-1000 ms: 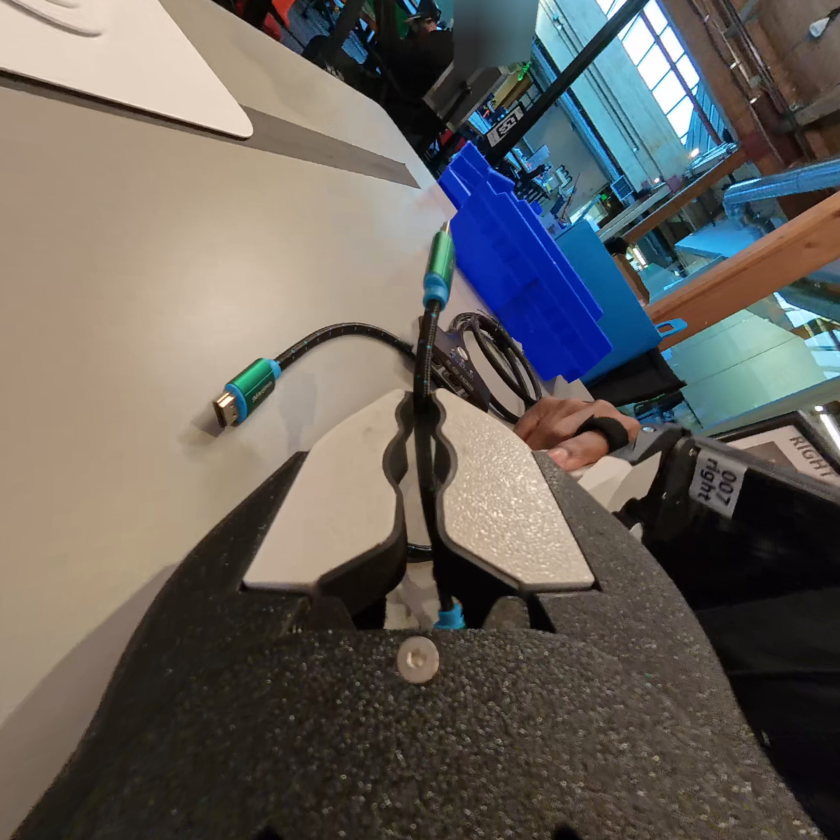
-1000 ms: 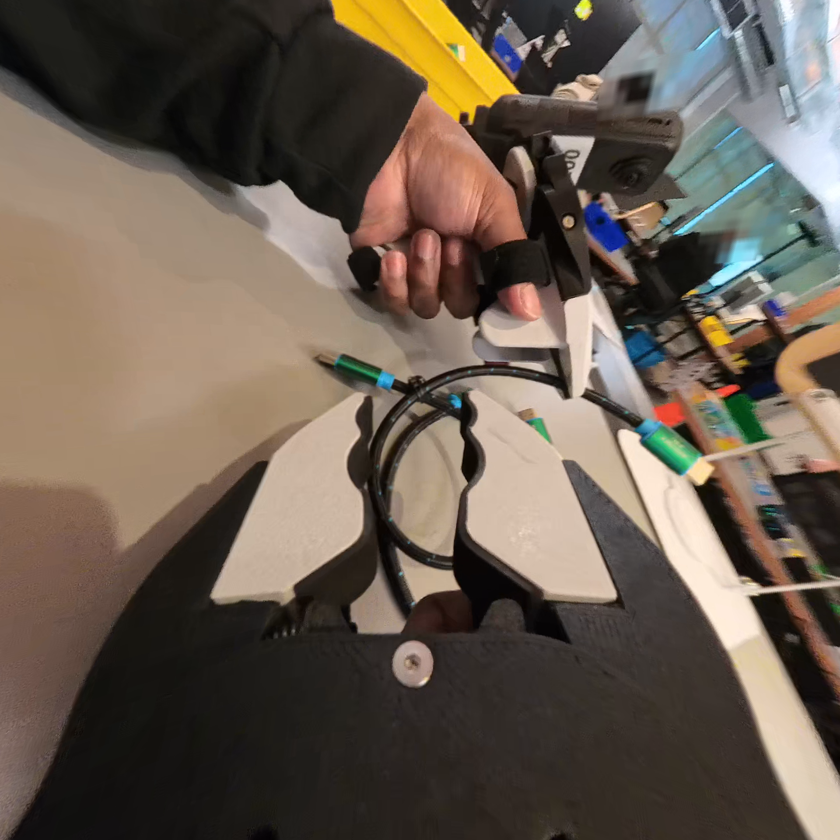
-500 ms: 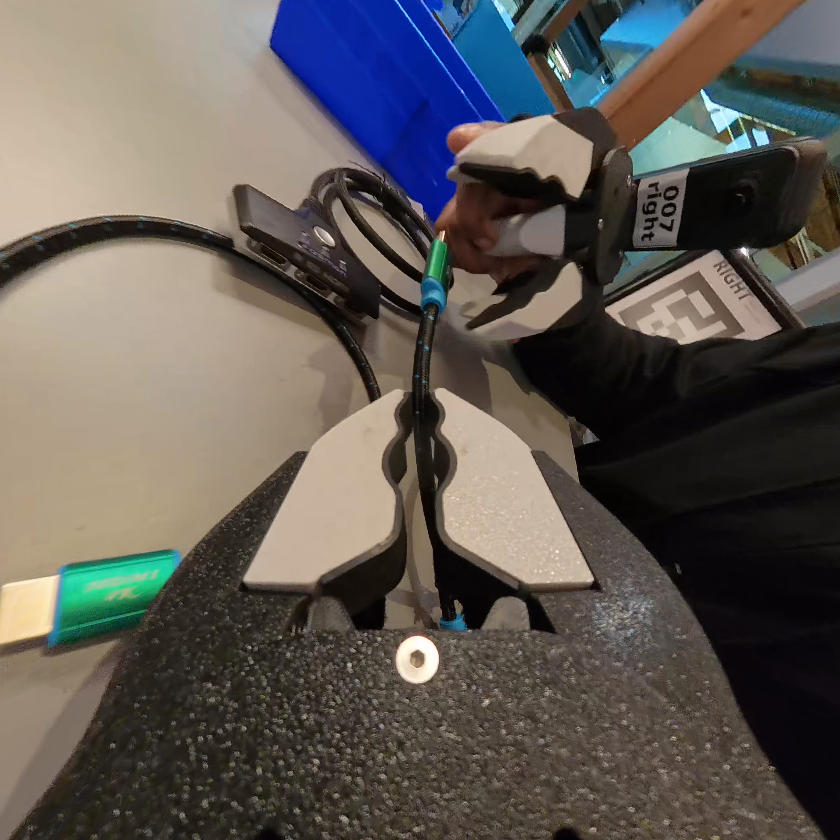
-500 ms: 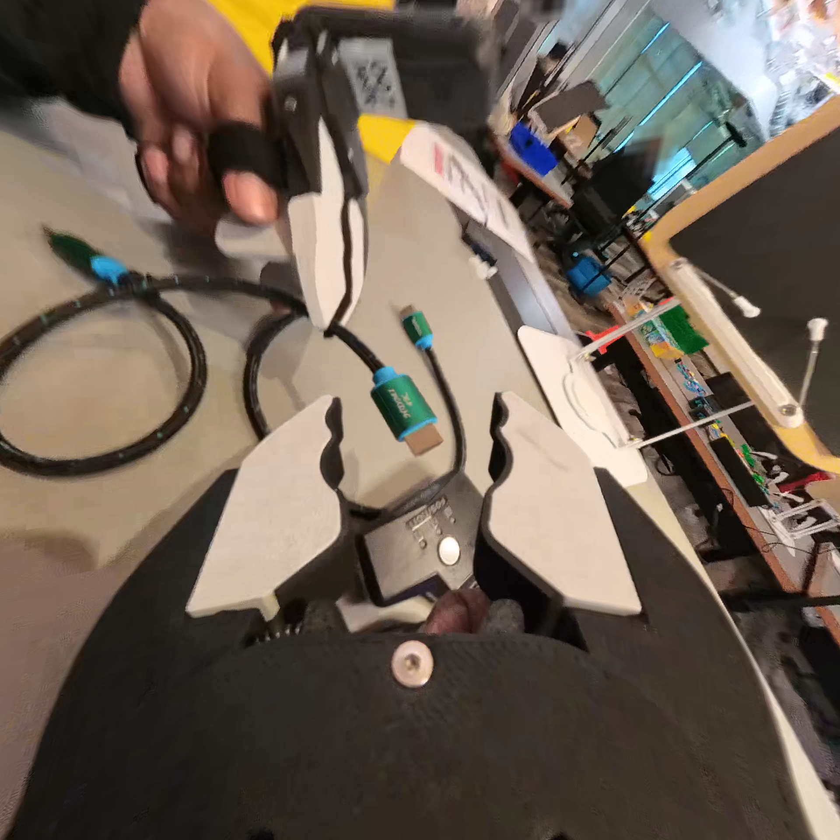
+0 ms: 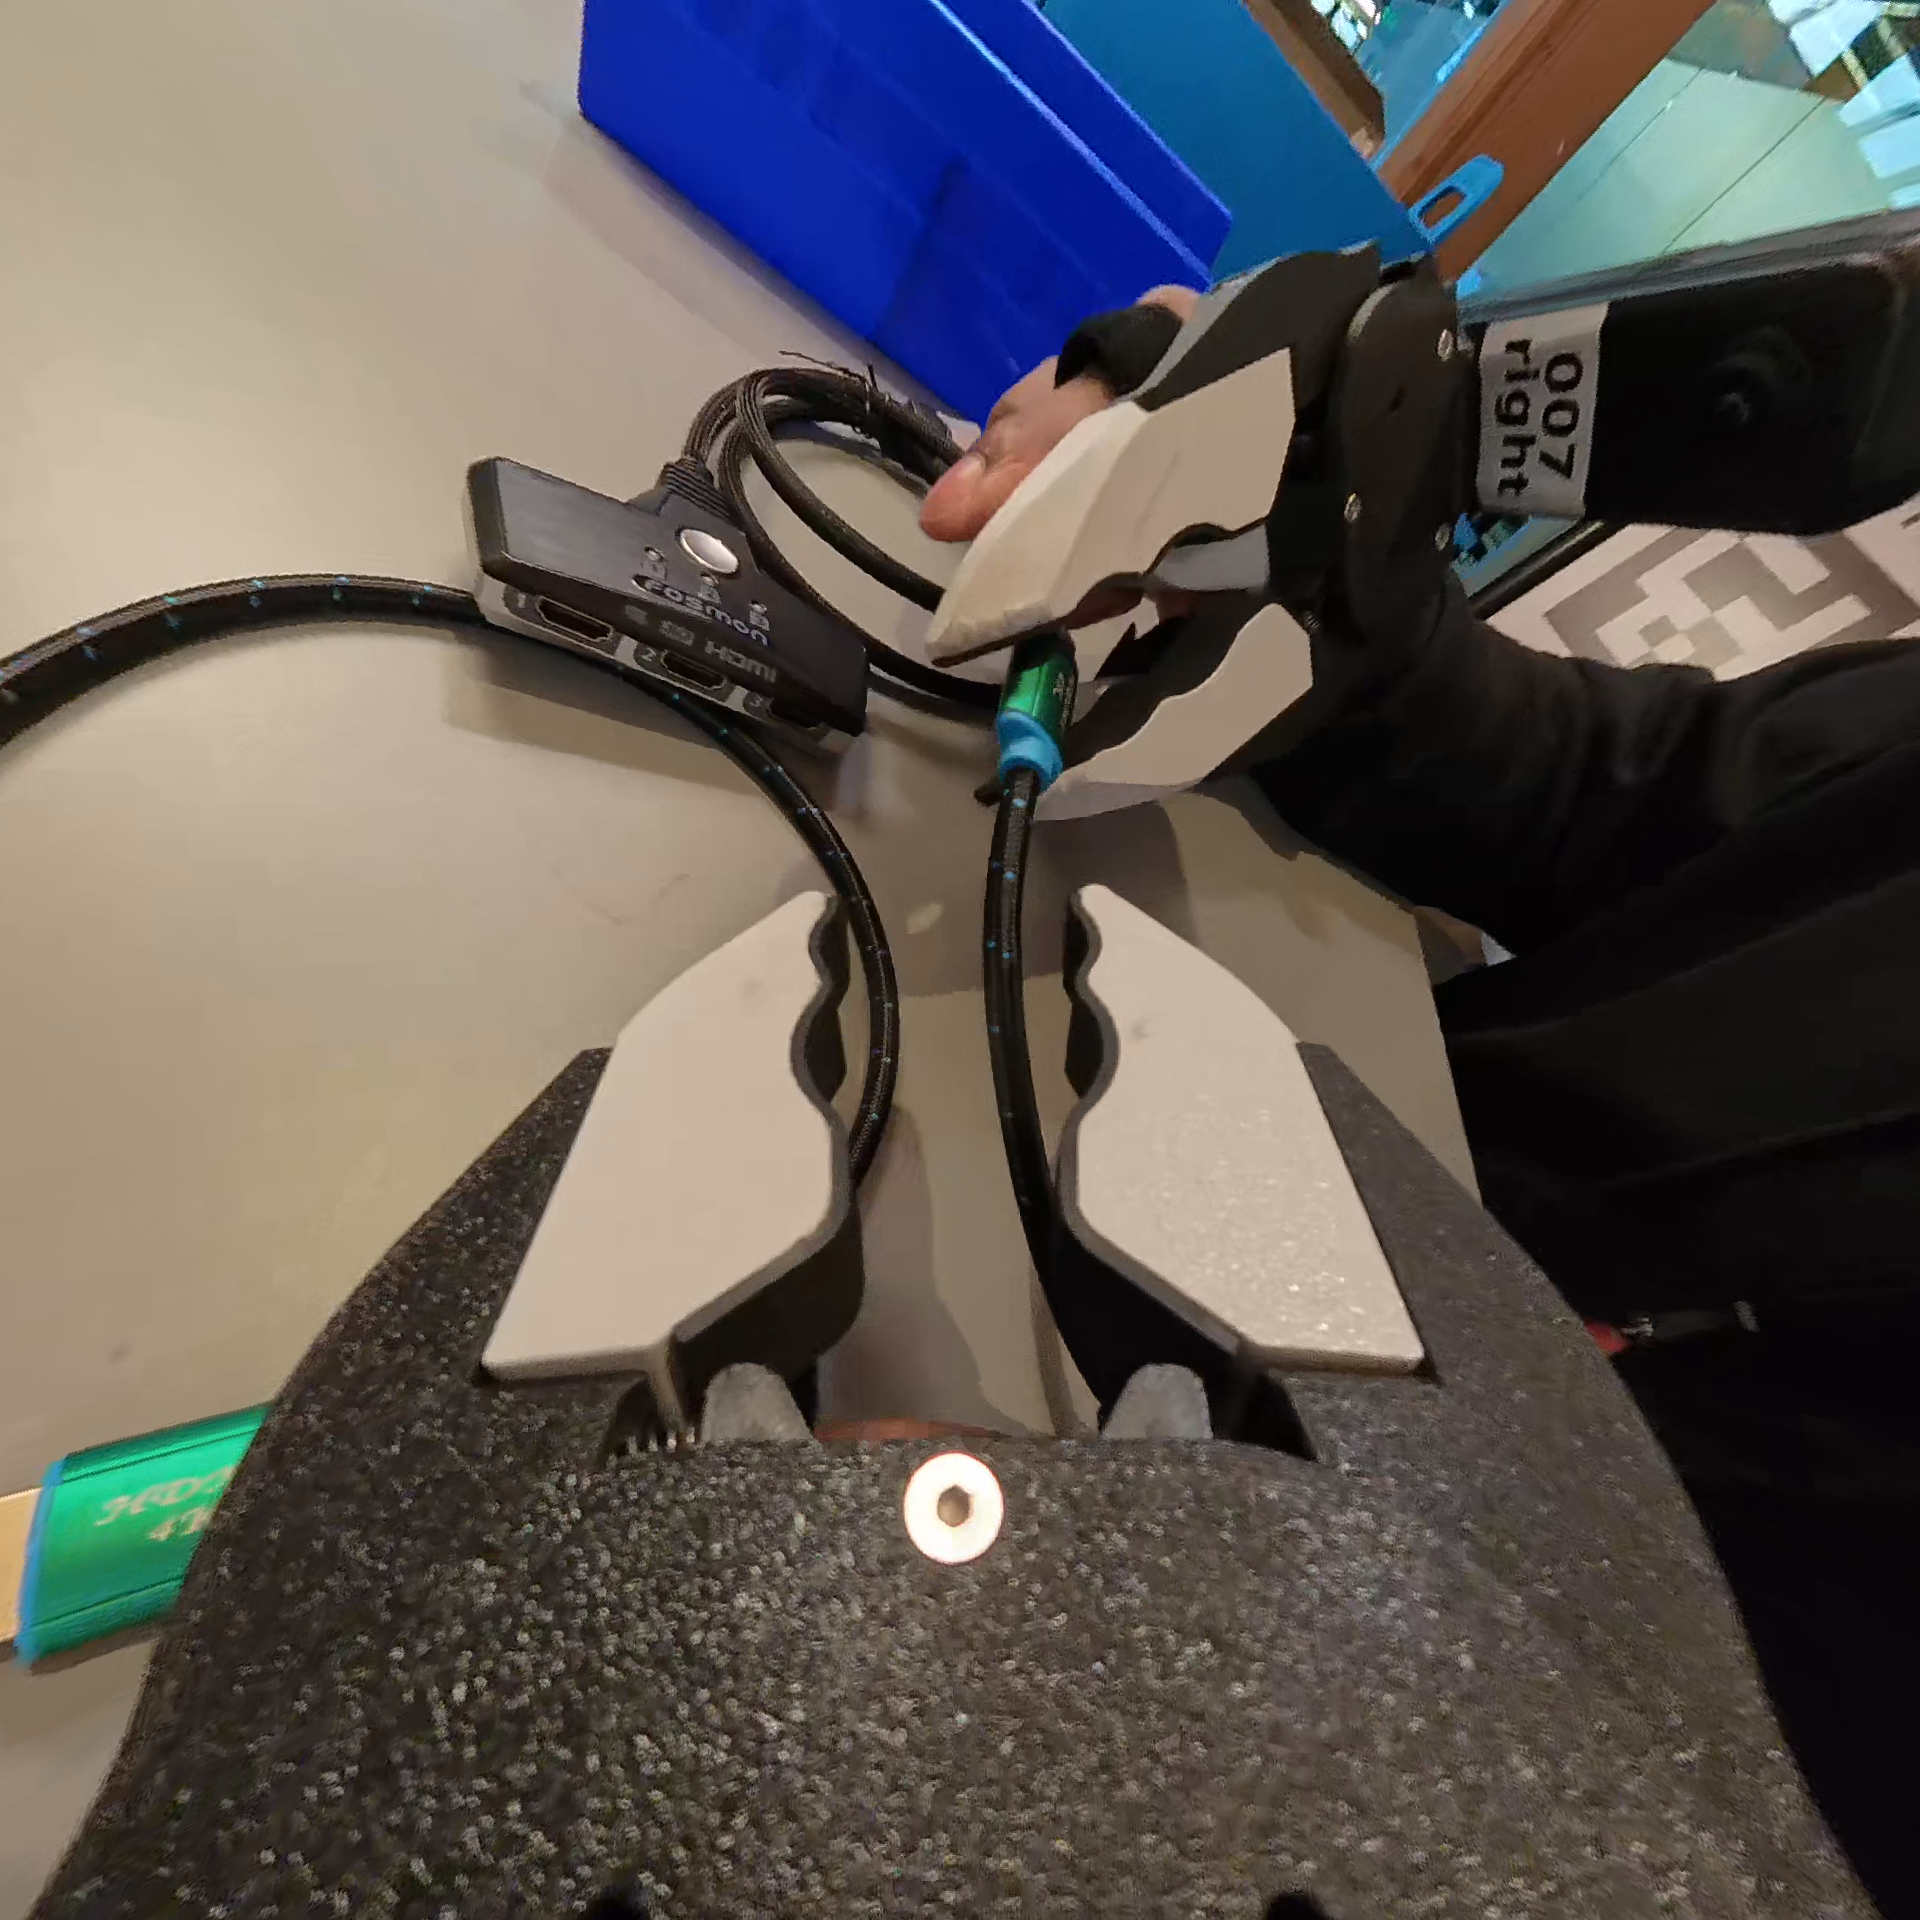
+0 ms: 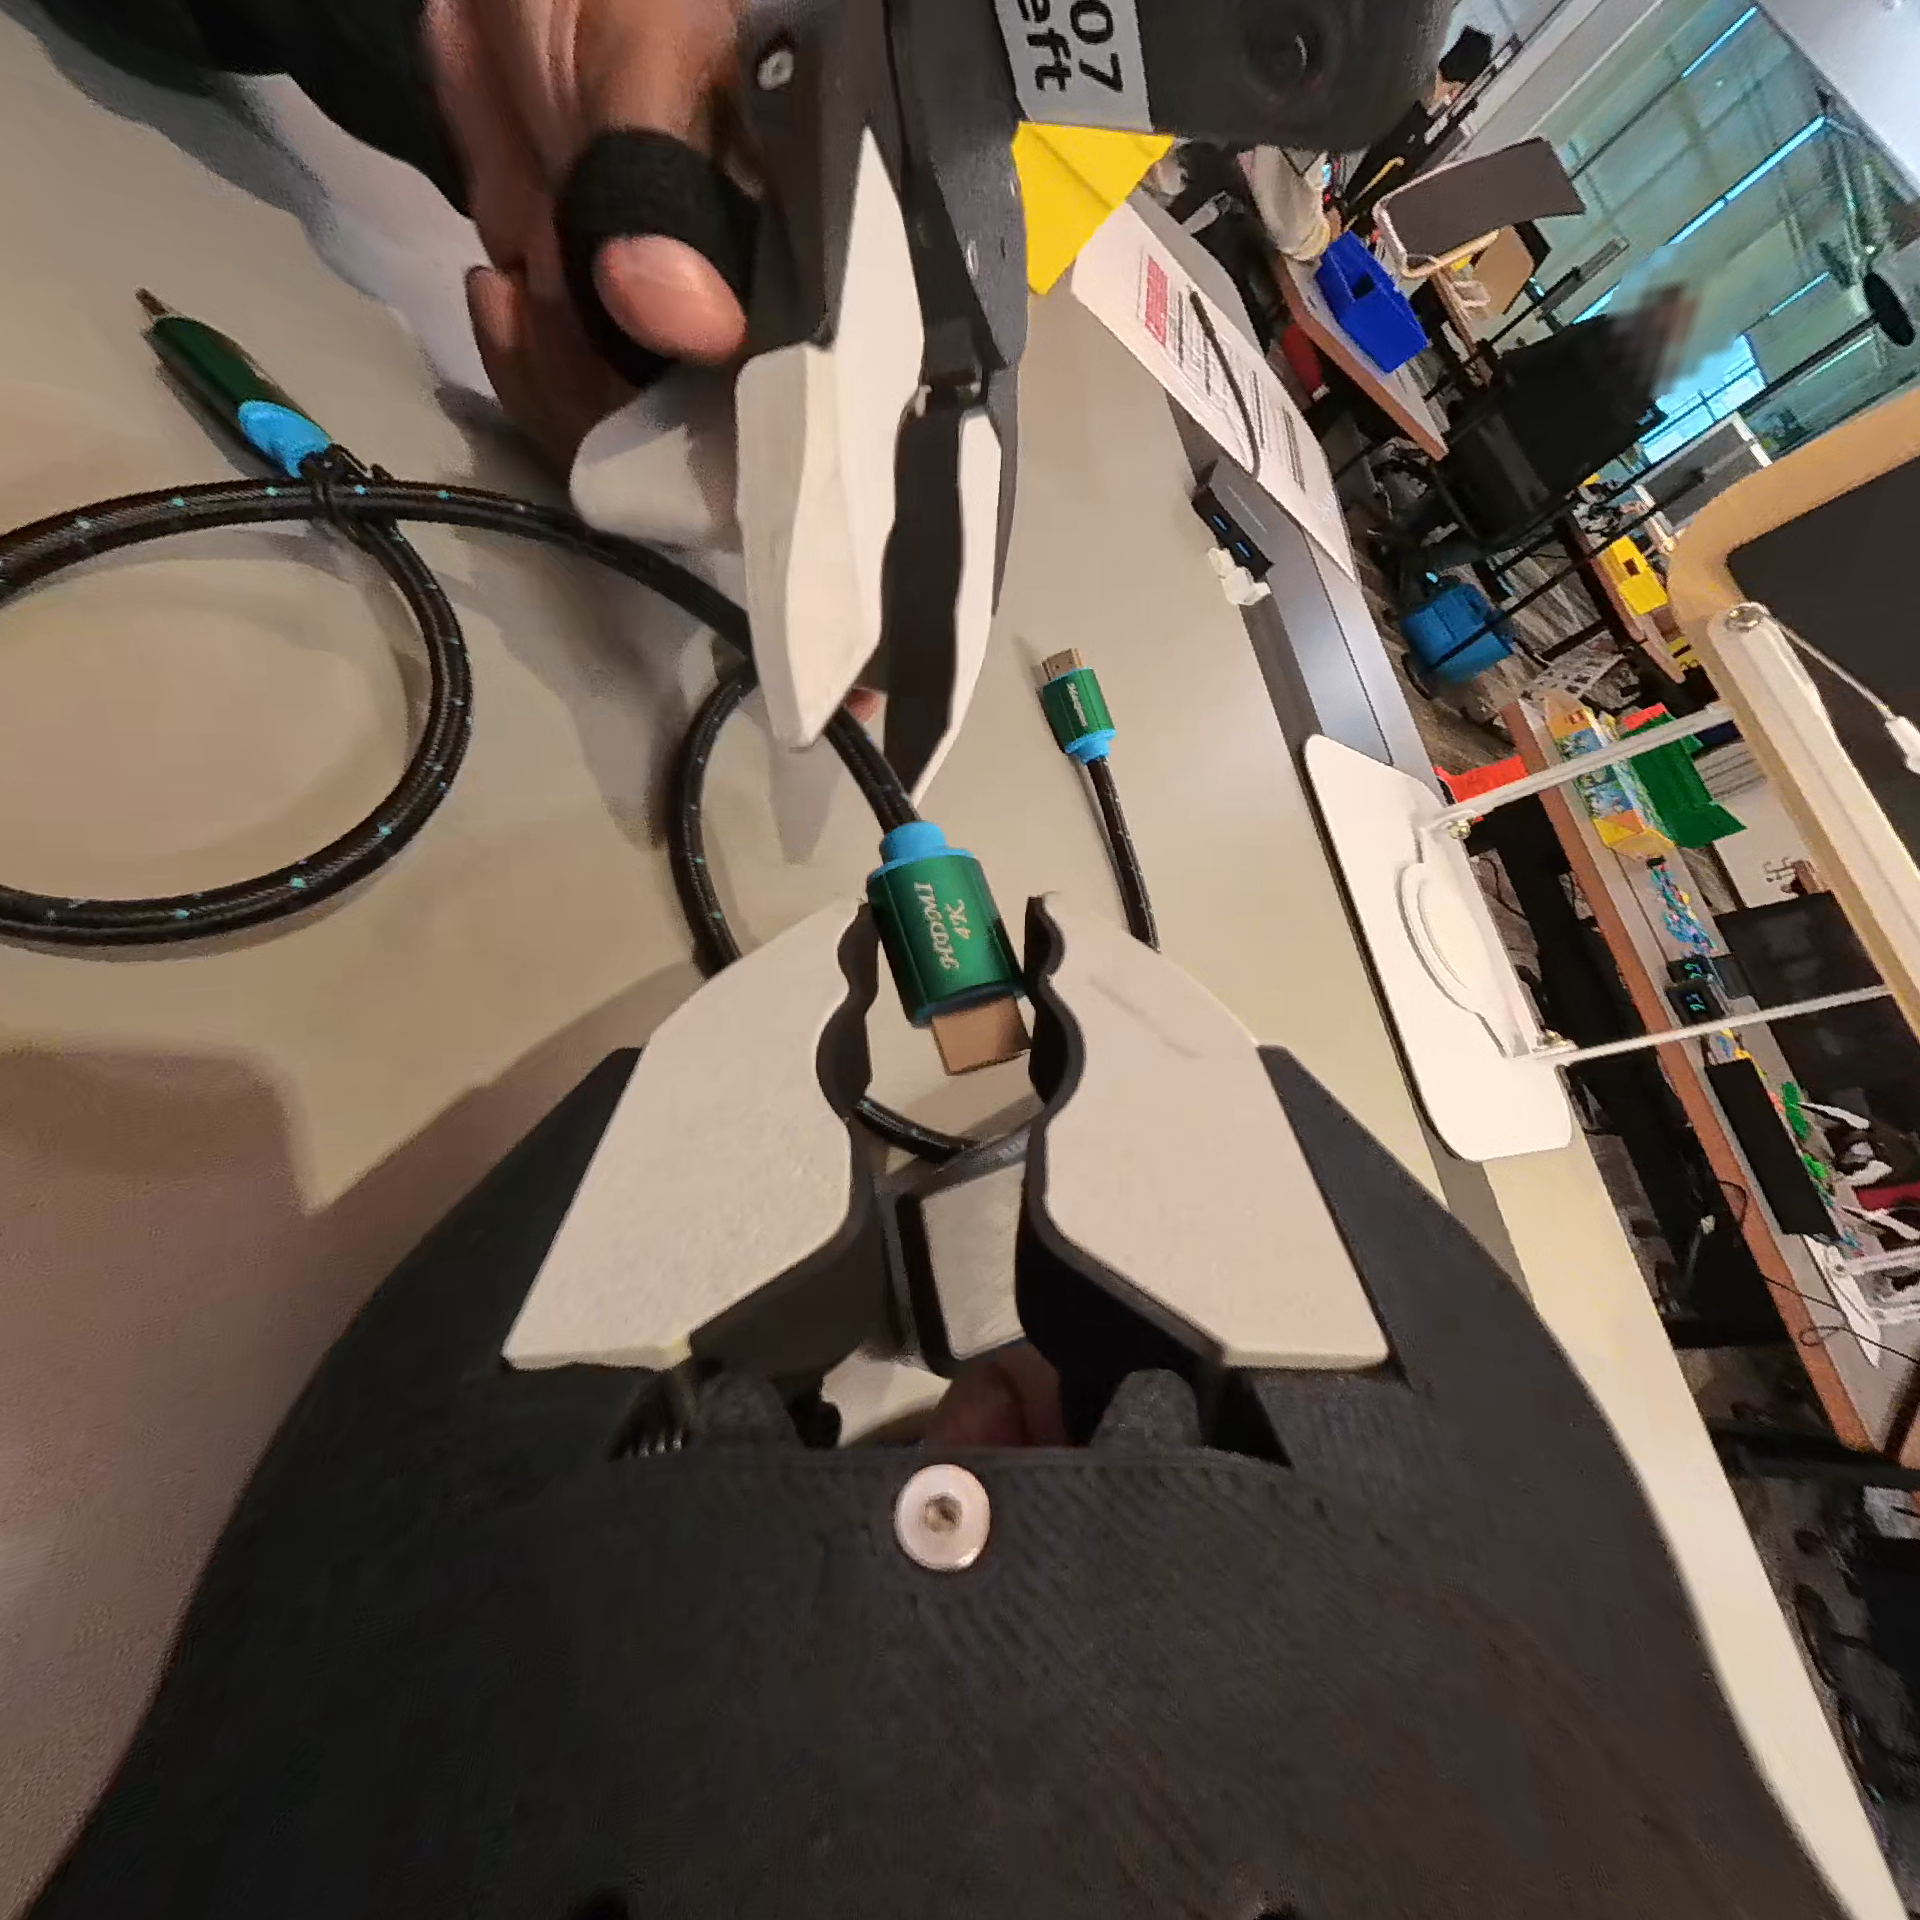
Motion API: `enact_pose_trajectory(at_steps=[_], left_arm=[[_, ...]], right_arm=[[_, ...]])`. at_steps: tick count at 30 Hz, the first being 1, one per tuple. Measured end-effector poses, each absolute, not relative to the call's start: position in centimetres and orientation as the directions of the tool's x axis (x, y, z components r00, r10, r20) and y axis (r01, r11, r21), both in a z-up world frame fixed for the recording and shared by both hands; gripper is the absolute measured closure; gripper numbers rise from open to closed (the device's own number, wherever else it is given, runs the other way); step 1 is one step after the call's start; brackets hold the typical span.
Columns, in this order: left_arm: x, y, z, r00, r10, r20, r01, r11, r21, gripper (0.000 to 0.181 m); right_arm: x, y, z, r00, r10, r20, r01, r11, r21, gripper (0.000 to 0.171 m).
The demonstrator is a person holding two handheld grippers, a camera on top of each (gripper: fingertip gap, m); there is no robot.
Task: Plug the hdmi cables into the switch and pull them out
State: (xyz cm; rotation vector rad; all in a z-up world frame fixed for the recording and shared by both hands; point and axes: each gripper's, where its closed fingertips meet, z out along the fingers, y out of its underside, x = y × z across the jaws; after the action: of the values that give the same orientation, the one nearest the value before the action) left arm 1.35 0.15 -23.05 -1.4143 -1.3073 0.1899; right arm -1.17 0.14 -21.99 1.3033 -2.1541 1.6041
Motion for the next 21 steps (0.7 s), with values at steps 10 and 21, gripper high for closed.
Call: enact_pose_trajectory(at_steps=[10, 21], left_arm=[[1.1, 1.2, -23.2, 0.372, 0.711, 0.596, 0.596, 0.309, -0.741, 0.175], [0.2, -3.1, -24.5, 0.102, 0.748, 0.656, 0.586, 0.488, -0.648, 0.175]], right_arm=[[-1.5, 0.1, -22.1, -0.624, -0.557, 0.549, -0.695, 0.074, -0.715, 0.123], [-9.3, 0.6, -25.4, -0.694, -0.709, 0.124, -0.635, 0.522, -0.569, 0.054]])
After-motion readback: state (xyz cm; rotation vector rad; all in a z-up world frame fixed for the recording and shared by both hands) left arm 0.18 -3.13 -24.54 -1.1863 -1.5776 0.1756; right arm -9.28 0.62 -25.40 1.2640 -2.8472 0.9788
